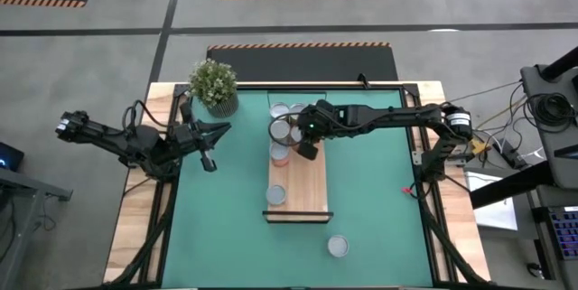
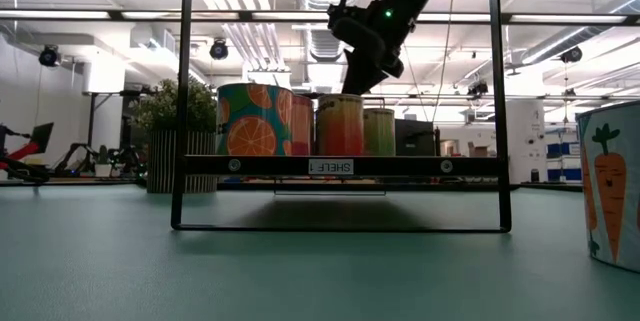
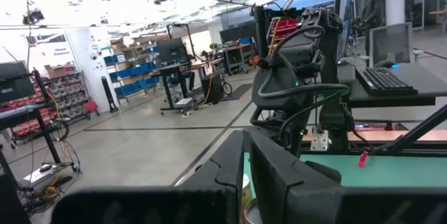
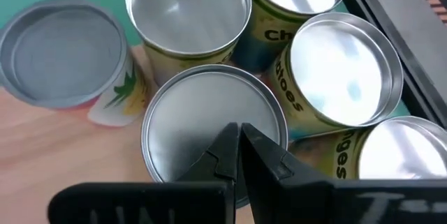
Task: Pick and place cans onto a shelf
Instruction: Put the canned pineapples on the shelf
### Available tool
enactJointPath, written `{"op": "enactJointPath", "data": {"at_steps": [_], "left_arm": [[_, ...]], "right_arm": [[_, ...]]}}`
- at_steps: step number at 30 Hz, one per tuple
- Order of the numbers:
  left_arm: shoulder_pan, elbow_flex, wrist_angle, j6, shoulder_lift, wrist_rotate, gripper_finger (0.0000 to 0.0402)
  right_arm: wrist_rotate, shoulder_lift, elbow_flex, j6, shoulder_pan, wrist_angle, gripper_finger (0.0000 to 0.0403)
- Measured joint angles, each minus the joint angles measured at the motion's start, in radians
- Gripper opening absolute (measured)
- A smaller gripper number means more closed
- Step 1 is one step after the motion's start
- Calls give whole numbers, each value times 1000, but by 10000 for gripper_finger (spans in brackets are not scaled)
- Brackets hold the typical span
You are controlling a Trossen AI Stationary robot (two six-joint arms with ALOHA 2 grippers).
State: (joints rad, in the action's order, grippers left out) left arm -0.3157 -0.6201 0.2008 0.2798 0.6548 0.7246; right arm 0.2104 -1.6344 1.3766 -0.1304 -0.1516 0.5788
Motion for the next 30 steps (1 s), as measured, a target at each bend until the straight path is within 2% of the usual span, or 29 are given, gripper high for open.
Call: {"op": "enactJointPath", "data": {"at_steps": [8,14,30], "left_arm": [[0,0,0,0,0,0,8],[0,0,0,5,0,0,8],[0,0,0,8,1,-5,8]], "right_arm": [[0,25,0,-34,2,-15,9],[-8,43,0,17,3,-47,9],[-11,-13,0,62,3,-80,9]]}}
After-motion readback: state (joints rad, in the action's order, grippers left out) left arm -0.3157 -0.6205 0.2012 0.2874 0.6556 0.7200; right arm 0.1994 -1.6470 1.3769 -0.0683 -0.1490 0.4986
